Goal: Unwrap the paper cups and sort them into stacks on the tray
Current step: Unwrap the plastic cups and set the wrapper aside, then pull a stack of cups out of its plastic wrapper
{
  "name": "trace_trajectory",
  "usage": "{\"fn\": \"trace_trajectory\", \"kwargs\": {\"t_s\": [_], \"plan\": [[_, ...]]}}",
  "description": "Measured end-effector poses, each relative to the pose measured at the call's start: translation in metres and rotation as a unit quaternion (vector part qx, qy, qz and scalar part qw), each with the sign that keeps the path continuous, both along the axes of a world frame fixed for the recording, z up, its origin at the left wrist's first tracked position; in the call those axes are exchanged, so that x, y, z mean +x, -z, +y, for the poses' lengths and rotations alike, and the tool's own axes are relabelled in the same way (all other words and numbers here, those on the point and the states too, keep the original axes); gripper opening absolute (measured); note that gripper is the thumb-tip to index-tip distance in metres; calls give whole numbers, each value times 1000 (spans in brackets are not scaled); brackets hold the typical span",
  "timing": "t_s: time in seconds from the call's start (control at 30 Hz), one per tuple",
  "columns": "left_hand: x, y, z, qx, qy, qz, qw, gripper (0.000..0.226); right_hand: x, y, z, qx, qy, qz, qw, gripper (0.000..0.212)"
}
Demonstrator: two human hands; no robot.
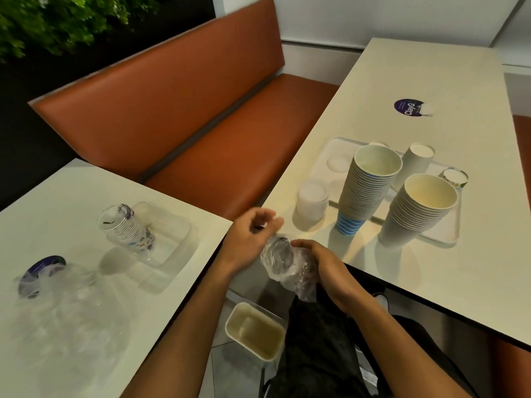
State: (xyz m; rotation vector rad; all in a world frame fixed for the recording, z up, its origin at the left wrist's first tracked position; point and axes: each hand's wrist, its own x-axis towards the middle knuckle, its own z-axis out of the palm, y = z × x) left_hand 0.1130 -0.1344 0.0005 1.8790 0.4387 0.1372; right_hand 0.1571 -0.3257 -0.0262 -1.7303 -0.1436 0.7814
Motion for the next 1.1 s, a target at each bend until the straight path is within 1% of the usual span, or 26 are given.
{"fn": "trace_trajectory", "kwargs": {"t_s": [0.07,0.13,0.27,0.33,0.4,0.47,0.57,0.63,0.73,0.77,0.8,0.83,0.9,0.97,1.03,1.07,1.1], "plan": [[-35,7,-5,29,28,15,999,34,-3,-5,8,-5,-13,-21,1000,45],[-61,12,-7,57,42,41,997,42,-8,-9,17,-13,-34,-52,998,52],[-90,22,-2,91,44,69,992,32,-18,-10,32,-3,-66,-96,993,64],[-101,26,6,86,29,68,994,33,-21,-10,40,17,-66,-96,993,66],[-111,26,17,75,19,65,995,39,-22,-11,46,30,-69,-84,994,67],[-122,23,28,38,3,47,998,35,-24,-12,52,36,-83,-71,993,65],[-139,11,42,-28,-54,-5,998,15,-27,-14,62,38,-110,-67,991,63],[-153,2,49,-43,-112,-43,992,7,-29,-15,71,36,-118,-81,989,58],[-172,-9,63,-72,-205,-87,972,12,-31,-15,83,47,-125,-88,987,49],[-179,-12,69,-76,-232,-100,965,8,-32,-15,87,54,-136,-90,985,45],[-186,-14,75,-73,-254,-111,958,4,-34,-14,92,63,-145,-89,983,42],[-193,-17,82,-65,-276,-118,952,8,-35,-14,96,72,-152,-85,982,41],[-208,-20,97,-49,-313,-132,939,13,-38,-12,102,80,-155,-81,981,39],[-224,-21,112,-40,-366,-156,917,15,-40,-11,106,82,-152,-87,981,37],[-240,-20,125,-46,-425,-179,886,12,-40,-11,109,90,-152,-84,981,36],[-246,-21,129,-48,-441,-181,878,10,-40,-13,110,93,-155,-84,980,36],[-250,-21,131,-53,-446,-175,876,10,-42,-15,111,97,-165,-88,977,36]]}}
